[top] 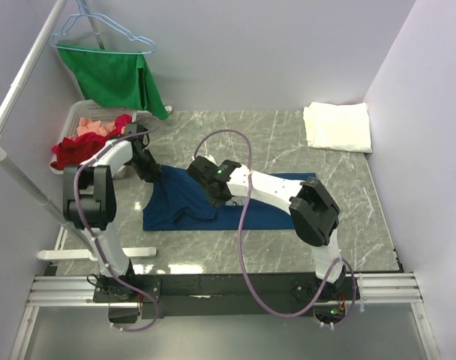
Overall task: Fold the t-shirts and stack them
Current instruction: Fold the tshirt
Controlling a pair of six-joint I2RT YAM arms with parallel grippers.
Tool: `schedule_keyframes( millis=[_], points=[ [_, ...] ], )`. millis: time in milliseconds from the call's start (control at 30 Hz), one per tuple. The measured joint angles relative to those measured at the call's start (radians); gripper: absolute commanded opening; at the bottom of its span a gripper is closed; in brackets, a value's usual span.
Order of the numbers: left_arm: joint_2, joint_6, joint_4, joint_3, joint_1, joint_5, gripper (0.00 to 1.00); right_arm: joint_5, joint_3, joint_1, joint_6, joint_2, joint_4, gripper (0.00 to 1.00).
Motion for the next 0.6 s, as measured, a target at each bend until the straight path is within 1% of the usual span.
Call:
schedule_keyframes(
  millis=[100, 233, 367, 600],
  points=[
    [-0.078, 0.018, -0.019, -0.034, -0.011, -0.005, 0.27, 0.004, 0.048, -0.013, 0.011, 0.005, -0.005, 0.31],
    [-0.162, 0.035, -0.031, -0.080, -0.058, 0.004, 0.27, -0.002, 0.109, -0.032, 0.018, 0.027, -0.006, 0.31],
    [-0.188, 0.039, -0.031, -0.153, -0.090, 0.025, 0.27, -0.011, 0.130, -0.041, 0.017, 0.051, -0.007, 0.31],
    [-0.191, 0.039, -0.026, -0.266, -0.115, 0.025, 0.26, -0.024, 0.125, -0.041, 0.014, 0.069, -0.010, 0.31]
  ],
)
